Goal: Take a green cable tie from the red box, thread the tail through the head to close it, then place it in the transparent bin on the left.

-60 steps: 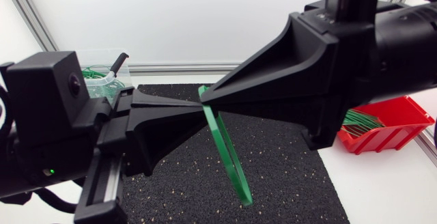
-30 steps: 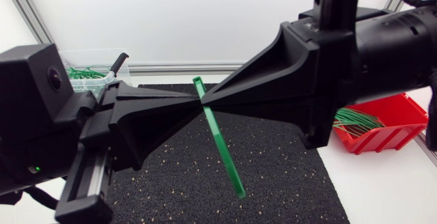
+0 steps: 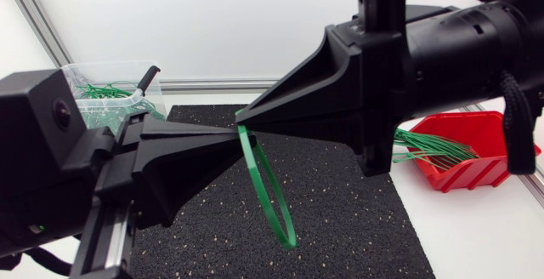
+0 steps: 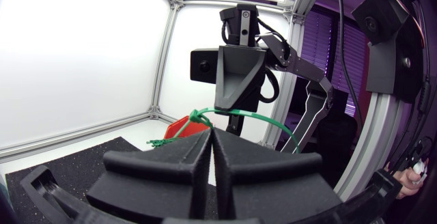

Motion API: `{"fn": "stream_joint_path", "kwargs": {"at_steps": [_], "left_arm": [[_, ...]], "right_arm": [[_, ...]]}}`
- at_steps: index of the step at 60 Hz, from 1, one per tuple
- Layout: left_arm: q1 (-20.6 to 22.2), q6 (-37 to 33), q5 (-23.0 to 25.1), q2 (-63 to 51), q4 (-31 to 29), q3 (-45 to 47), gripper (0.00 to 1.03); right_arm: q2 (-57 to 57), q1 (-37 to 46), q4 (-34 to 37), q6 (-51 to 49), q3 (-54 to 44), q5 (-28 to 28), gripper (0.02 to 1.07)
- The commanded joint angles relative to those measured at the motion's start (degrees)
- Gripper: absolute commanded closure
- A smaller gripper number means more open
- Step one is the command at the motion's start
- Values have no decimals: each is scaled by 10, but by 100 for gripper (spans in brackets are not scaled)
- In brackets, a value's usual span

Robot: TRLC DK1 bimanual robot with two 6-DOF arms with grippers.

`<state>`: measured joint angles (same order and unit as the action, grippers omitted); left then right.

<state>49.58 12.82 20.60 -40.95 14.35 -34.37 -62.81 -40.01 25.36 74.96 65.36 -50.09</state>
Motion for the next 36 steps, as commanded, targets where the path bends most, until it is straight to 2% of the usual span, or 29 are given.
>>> {"fn": "stream_joint_path", "kwargs": {"at_steps": [1, 22, 28, 33, 36], "left_arm": [[10, -17, 12, 19, 15, 6, 100], [0, -30, 12, 25, 3, 7, 100], [-11, -40, 12, 25, -3, 9, 100], [-19, -59, 12, 22, -7, 12, 100], [-26, -66, 12, 21, -8, 12, 100]], "right_arm": [[-18, 7, 13, -3, 5, 24, 101], [-21, 12, 25, -19, 2, 23, 100], [-14, 12, 29, -28, 2, 10, 80], [-3, 12, 29, -36, 4, 5, 69], [3, 12, 31, -41, 6, 5, 66]]}}
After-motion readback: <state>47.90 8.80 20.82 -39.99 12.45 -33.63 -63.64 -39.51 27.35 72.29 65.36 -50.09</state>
